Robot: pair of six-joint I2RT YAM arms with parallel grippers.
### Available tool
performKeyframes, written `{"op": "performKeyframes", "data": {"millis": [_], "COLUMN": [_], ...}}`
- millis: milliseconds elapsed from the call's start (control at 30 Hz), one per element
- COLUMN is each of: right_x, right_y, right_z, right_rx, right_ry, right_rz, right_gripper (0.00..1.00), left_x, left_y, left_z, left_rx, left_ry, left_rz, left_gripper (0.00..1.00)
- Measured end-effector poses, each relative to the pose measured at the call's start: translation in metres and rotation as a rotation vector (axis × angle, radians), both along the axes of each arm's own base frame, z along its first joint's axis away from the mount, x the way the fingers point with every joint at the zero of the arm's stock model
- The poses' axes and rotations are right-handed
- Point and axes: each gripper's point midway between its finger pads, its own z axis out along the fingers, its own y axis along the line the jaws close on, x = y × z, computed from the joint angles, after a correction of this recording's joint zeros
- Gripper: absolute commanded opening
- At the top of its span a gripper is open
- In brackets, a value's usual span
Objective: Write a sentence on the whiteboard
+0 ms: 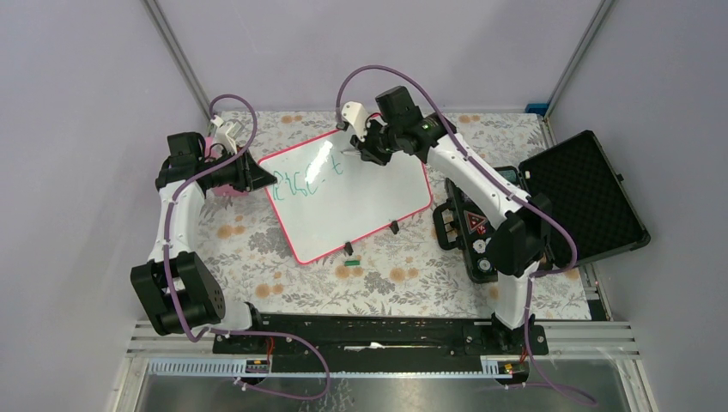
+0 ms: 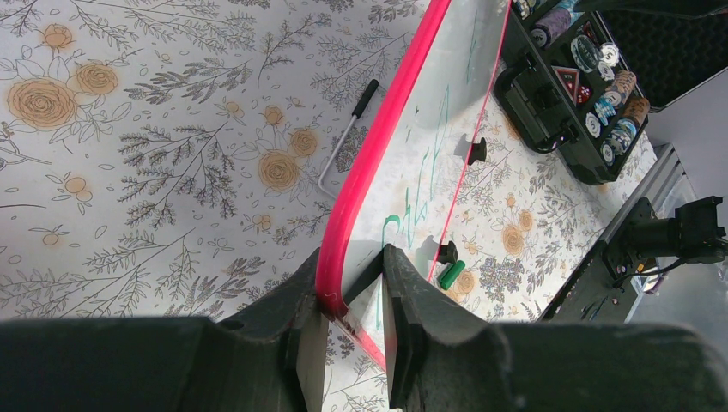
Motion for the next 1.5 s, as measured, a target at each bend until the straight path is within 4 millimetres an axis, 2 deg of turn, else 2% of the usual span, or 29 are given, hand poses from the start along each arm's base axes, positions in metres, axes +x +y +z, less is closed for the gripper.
{"op": "performKeyframes", "data": {"millis": [300, 800, 1267, 1500], "right_x": [0.004, 0.004, -0.016, -0.018], "right_y": [0.002, 0.001, -0.012, -0.012], "right_z": [-0.013, -0.016, -0.042, -0.044], "right_rx": [-0.018, -0.026, -0.068, -0.068], "right_ry": [0.020, 0.024, 0.089, 0.099], "right_rz": [-0.002, -0.006, 0.001, 0.006], "right_gripper": [0.00, 0.00, 0.00, 0.00], "left_x": [0.000, 0.000, 0.000, 0.000], "left_y": [0.000, 0.000, 0.000, 0.000], "left_z": [0.000, 0.000, 0.000, 0.000], "left_rx": [0.000, 0.001, 0.001, 0.001], "left_ry": [0.000, 0.001, 0.001, 0.001], "left_rz": [0.001, 0.001, 0.001, 0.001], "left_gripper": [0.00, 0.00, 0.00, 0.00]}}
